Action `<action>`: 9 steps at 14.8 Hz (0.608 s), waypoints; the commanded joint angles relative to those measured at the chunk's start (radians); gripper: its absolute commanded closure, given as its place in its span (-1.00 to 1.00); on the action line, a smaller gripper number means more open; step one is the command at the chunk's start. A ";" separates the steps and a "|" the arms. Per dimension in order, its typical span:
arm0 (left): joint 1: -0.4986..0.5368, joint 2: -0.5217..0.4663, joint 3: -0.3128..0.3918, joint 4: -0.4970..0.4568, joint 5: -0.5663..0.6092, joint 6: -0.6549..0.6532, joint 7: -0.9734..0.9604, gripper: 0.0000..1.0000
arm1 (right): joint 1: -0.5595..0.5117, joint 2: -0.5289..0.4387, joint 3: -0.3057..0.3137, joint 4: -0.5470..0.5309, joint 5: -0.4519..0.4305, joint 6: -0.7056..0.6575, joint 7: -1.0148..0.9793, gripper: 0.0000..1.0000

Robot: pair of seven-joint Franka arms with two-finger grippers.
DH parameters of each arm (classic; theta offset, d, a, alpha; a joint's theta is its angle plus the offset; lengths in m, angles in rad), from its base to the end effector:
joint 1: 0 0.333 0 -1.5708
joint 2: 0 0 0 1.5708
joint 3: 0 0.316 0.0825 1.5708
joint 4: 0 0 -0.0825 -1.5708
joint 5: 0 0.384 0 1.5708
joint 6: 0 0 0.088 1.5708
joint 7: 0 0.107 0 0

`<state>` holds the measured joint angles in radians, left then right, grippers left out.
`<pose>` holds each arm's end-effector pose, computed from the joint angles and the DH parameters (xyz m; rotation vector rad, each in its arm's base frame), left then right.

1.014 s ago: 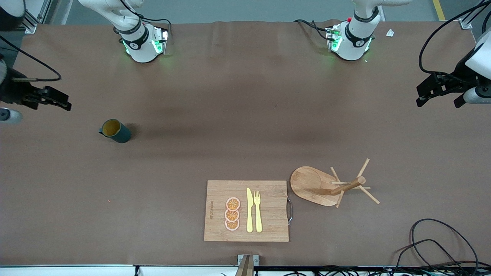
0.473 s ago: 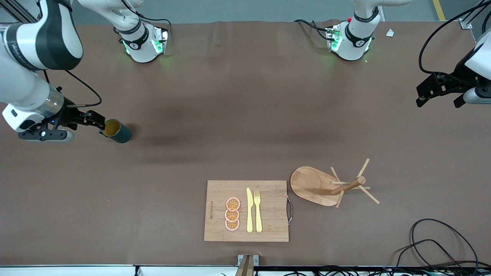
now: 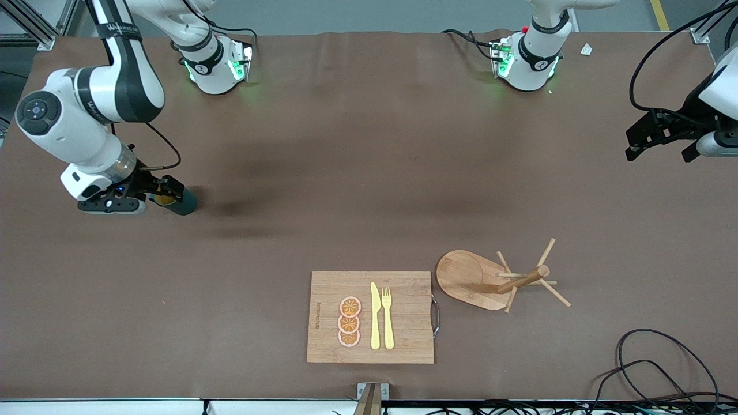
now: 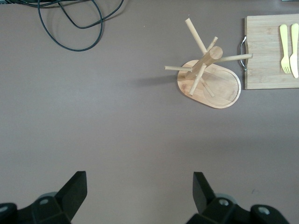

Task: Pass cup and hang on rack
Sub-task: 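Reach the right gripper down toward the teal mug, then close the right gripper on the teal mug rim and lift it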

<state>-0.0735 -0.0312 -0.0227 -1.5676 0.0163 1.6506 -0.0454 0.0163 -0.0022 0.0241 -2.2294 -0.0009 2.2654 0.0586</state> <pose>0.5507 -0.0517 0.6508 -3.1265 0.0801 -0.1802 0.5279 0.0213 0.3766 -3.1398 0.0277 -0.0600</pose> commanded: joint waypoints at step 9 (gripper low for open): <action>0.006 0.010 0.000 0.008 -0.009 -0.002 0.016 -1.00 | -0.032 -0.012 -0.003 -0.210 -0.001 0.246 0.009 -1.00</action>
<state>-0.0735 -0.0219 -0.0226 -1.5682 0.0163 1.6506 -0.0454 -0.0013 0.0016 0.0153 -2.3909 -0.0009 2.4747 0.0601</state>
